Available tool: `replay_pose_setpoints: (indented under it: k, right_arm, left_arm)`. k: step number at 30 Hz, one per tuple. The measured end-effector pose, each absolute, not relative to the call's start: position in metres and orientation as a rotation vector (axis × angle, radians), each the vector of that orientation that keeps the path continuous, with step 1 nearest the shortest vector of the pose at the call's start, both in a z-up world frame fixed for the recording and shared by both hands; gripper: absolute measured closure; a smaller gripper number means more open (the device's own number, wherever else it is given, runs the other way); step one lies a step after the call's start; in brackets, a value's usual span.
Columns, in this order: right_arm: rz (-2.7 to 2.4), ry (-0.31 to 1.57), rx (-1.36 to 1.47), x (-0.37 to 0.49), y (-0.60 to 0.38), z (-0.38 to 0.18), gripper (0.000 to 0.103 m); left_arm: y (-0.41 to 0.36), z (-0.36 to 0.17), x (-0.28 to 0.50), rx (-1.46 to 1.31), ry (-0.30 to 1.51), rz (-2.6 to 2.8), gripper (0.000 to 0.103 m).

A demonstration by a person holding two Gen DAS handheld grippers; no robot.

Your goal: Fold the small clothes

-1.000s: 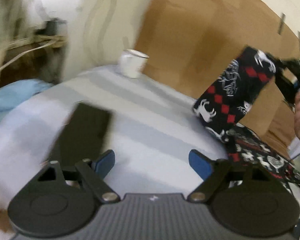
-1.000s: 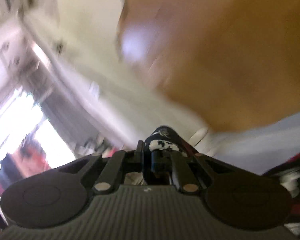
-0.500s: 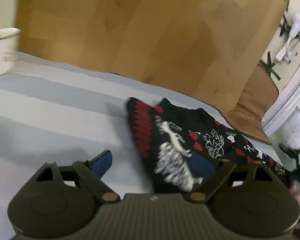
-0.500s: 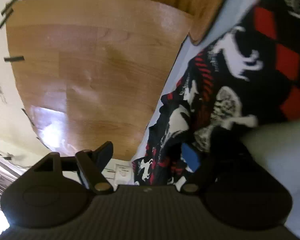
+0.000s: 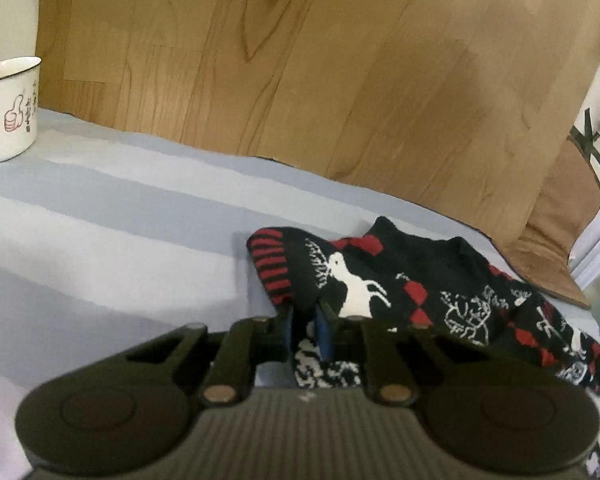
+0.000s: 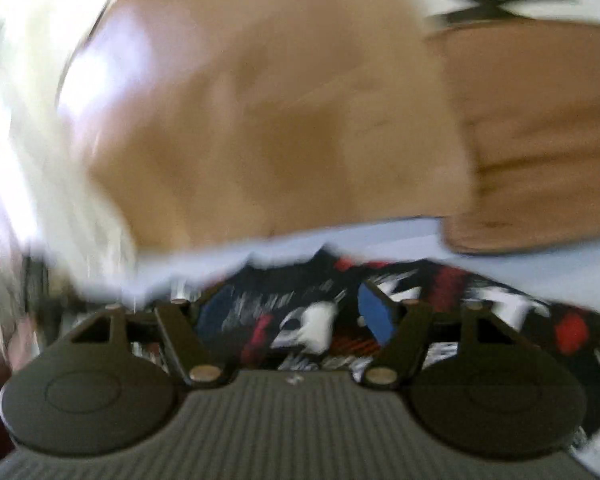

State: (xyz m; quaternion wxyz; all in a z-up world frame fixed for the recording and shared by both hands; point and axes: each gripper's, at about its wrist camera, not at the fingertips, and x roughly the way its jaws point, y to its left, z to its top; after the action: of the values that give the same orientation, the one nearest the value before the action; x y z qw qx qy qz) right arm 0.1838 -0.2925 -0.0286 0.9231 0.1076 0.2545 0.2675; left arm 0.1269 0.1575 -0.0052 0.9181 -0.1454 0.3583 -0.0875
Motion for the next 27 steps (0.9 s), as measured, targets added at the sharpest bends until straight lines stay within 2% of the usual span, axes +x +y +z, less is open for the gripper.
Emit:
replay_pose_setpoints:
  k: [2, 6, 9, 14, 15, 16, 17, 22, 27]
  right_arm:
    - [0.591, 0.563, 0.108, 0.188, -0.267, -0.037, 0.036]
    - [0.589, 0.568, -0.138, 0.195, -0.228, -0.049, 0.036]
    - [0.586, 0.562, -0.302, 0.196, -0.214, -0.058, 0.036]
    - [0.590, 0.555, -0.341, 0.201, -0.219, -0.054, 0.037]
    - [0.584, 0.556, -0.352, 0.202, -0.220, -0.056, 0.040]
    - [0.577, 0.558, -0.364, 0.202, -0.222, -0.055, 0.068]
    - [0.570, 0.570, -0.371, 0.206, -0.223, -0.056, 0.083]
    - [0.524, 0.514, -0.223, 0.221, -0.211, -0.030, 0.085]
    - [0.594, 0.422, -0.126, 0.227, -0.167, -0.002, 0.085]
  left_arm:
    - [0.155, -0.007, 0.125, -0.268, 0.725, -0.173, 0.086]
    - [0.159, -0.010, 0.125, -0.291, 0.728, -0.170, 0.075]
    - [0.165, -0.011, 0.126, -0.325, 0.734, -0.179, 0.075]
    - [0.159, -0.009, 0.126, -0.298, 0.730, -0.171, 0.076]
    - [0.158, -0.008, 0.125, -0.294, 0.730, -0.172, 0.075]
    - [0.158, -0.009, 0.126, -0.291, 0.731, -0.174, 0.075]
    - [0.157, -0.008, 0.125, -0.288, 0.733, -0.175, 0.074]
    - [0.159, -0.002, 0.121, -0.284, 0.721, -0.163, 0.058]
    - [0.182, 0.013, 0.110, -0.385, 0.644, -0.185, 0.048]
